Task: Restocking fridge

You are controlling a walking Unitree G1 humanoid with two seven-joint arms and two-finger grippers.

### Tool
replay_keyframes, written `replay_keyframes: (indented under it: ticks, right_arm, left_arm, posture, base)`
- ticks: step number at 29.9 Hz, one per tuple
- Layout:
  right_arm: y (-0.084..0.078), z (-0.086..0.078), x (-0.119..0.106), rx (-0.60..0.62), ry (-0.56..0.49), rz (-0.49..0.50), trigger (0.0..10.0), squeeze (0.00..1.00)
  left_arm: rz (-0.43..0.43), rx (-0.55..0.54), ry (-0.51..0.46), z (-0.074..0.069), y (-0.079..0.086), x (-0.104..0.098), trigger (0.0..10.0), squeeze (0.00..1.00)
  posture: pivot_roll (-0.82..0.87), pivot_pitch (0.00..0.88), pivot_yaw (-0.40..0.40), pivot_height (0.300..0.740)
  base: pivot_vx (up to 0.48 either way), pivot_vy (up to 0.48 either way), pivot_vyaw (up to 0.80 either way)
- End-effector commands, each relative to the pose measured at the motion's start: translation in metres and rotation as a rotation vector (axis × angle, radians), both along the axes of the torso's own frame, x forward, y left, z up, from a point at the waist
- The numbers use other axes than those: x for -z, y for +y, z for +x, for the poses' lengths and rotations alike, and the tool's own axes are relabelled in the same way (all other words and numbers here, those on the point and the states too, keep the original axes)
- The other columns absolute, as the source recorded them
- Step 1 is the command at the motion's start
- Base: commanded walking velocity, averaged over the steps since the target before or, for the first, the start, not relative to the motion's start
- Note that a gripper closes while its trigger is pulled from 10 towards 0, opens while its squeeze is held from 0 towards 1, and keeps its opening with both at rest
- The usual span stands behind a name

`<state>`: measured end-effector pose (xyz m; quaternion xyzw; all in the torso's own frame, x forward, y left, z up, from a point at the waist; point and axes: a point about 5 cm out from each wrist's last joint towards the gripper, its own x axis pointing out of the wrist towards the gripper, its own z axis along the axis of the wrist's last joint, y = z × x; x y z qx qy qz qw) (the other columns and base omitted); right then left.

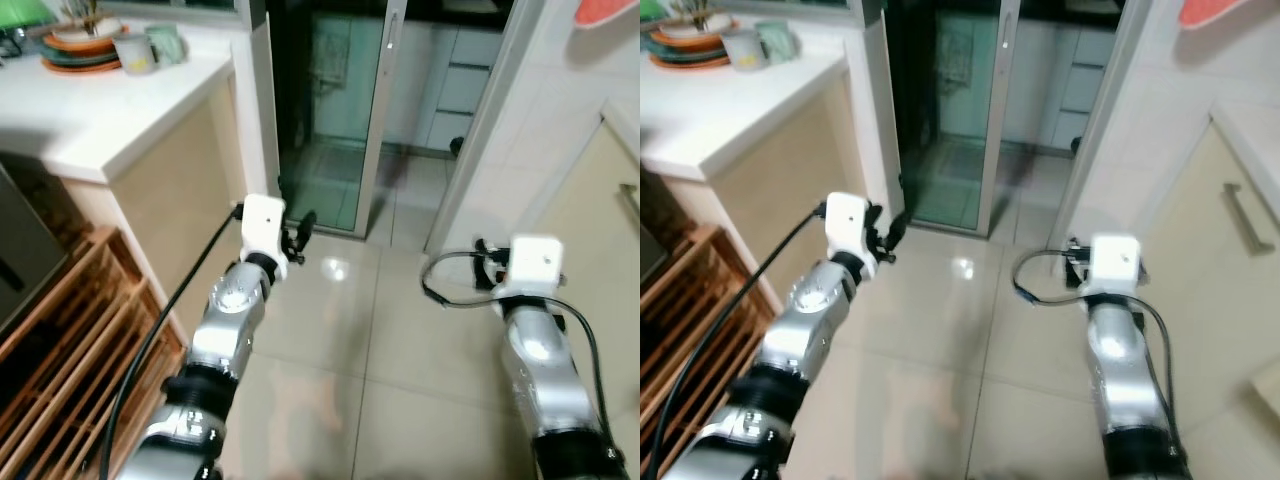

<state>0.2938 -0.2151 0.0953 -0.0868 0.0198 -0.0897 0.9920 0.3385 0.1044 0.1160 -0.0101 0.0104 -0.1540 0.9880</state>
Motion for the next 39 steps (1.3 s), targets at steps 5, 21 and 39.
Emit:
replay_keyframes:
  ticks: [5,21,39]
  right_arm:
    - [-0.004,0.002,-0.003,0.019,-0.008,-0.001,10.0,0.00]
    - [-0.008,0.008,-0.009,0.029,-0.047,-0.024,10.0,1.00]
    - [-0.012,0.012,-0.004,0.042,-0.026,0.088,10.0,0.00]
  left_arm:
    - [-0.036,-0.083,-0.022,0.005,0.011,-0.007,10.0,0.00]
    - [0.016,-0.027,-0.080,0.003,-0.002,-0.013,10.0,1.00]
    - [0.031,-0.104,0.017,0.006,0.010,0.001,10.0,1.00]
  posture:
    - [-0.18,0.000,-0.013,0.740]
    - [-0.17,0.000,-0.017,0.740]
    - [-0.17,0.000,-0.024,0.740]
  base:
    - [0.468,0.000,-0.32]
    - [0.472,0.000,-0.18]
    - [0.471,0.000,0.00]
